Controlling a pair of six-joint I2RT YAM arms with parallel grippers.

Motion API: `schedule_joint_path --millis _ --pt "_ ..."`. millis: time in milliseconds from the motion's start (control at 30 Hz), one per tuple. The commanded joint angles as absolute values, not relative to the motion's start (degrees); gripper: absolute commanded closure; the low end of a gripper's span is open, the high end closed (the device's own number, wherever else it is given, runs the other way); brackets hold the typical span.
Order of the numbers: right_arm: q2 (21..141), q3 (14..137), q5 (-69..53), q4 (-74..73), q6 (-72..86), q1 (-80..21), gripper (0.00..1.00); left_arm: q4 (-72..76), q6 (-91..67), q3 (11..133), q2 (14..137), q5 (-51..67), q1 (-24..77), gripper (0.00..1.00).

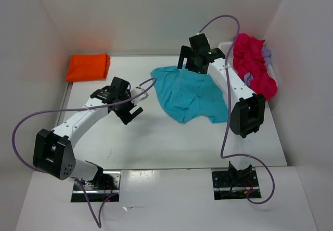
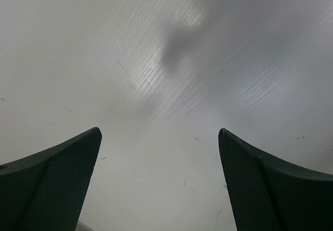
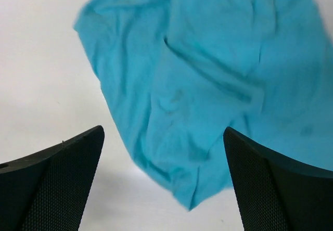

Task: Fold and stack the t-shirts
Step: Flatten out the tshirt

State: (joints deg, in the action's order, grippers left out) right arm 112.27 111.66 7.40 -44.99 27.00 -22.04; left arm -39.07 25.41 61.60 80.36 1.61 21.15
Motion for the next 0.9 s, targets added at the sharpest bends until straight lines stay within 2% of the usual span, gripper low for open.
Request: schedule_joint_path --millis 0,167,267,433,567,667,700,767,800,867 --pt "109.26 106.46 10.9 -49.23 25.13 -22.68 0.0 -39.81 25.93 64.33 80.06 2.1 21.09 0.0" --pt "99.07 89.51 10.01 -43.33 29.7 -16.62 0.0 -39.81 25.41 66.7 83.92 3.25 22.32 0.0" --pt "98.44 83.44 12.91 -42.28 30.85 -12.93 0.0 -40.34 24.88 68.02 85.69 3.25 23.73 0.0" --pt "104.05 80.69 12.94 -40.7 29.79 -12.3 0.01 -40.34 24.35 68.55 85.69 3.78 23.73 0.0" --pt "109.49 80.68 12.39 -37.44 29.79 -12.92 0.06 -40.87 24.35 67.85 84.38 3.78 23.73 0.0" --pt "114.15 81.21 12.31 -38.32 28.66 -12.92 0.27 -40.87 24.35 66.71 82.54 2.64 23.73 0.0" --pt "114.17 79.91 11.78 -38.32 28.65 -12.92 0.43 -40.87 24.35 66.1 81.66 2.64 23.73 0.0" --pt "113.39 76.92 9.67 -36.92 28.65 -14.15 0.57 -40.87 24.35 65.48 81.04 1.93 23.73 0.0" --pt "112.77 75.86 9.06 -36.91 28.65 -14.93 0.7 -40.87 24.35 65.48 81.04 1.93 23.73 0.0" --pt "112.24 73.58 6.86 -36.3 28.65 -18.36 0.79 -40.87 24.87 65.48 80.51 1.93 23.73 0.0"
